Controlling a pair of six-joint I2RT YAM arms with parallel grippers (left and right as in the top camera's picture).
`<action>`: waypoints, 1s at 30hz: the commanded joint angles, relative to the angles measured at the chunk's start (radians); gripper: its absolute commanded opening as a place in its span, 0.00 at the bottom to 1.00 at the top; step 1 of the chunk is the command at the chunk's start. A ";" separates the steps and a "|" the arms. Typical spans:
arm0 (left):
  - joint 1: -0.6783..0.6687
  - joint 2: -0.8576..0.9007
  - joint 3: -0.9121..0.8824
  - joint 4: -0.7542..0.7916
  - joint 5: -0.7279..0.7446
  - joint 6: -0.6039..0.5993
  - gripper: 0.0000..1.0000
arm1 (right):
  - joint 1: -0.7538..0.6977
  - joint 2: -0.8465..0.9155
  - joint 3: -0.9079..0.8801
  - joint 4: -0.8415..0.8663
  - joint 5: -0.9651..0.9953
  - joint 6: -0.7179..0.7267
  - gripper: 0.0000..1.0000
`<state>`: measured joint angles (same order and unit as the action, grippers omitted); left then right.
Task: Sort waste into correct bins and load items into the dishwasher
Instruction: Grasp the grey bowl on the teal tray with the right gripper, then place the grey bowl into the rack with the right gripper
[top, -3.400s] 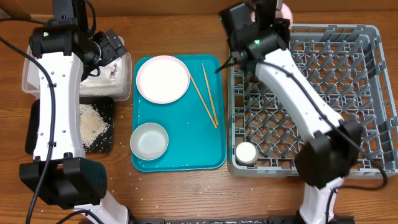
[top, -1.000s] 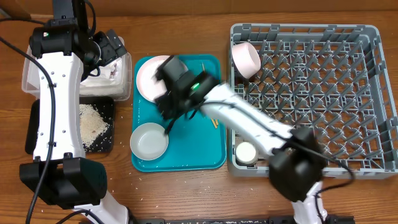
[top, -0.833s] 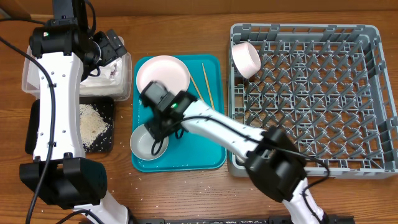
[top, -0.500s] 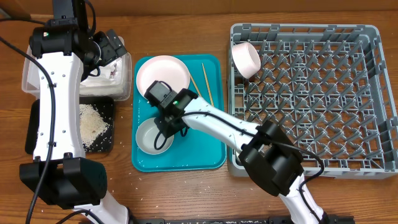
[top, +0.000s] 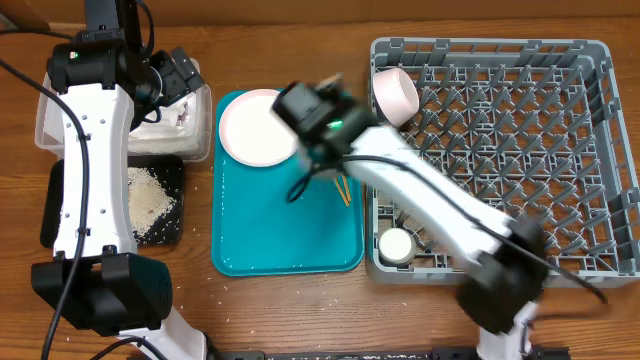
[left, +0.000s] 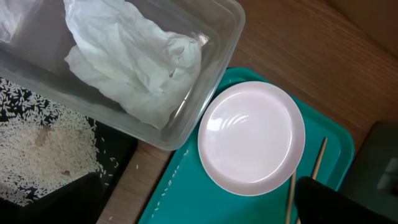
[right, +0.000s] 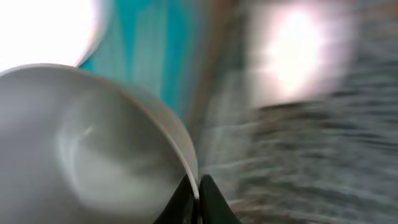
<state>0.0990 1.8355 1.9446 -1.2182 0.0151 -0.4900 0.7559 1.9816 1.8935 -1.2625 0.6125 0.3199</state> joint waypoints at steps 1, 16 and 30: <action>0.000 -0.018 0.014 0.001 -0.007 0.022 1.00 | -0.018 -0.123 0.041 -0.032 0.548 0.111 0.04; 0.000 -0.018 0.014 0.001 -0.007 0.022 1.00 | -0.106 -0.119 -0.362 0.011 0.689 0.179 0.04; -0.002 -0.018 0.014 0.001 -0.007 0.022 1.00 | -0.028 -0.119 -0.528 0.124 0.605 0.178 0.04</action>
<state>0.0990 1.8355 1.9446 -1.2182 0.0151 -0.4900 0.6811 1.8709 1.3834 -1.1343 1.2716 0.4919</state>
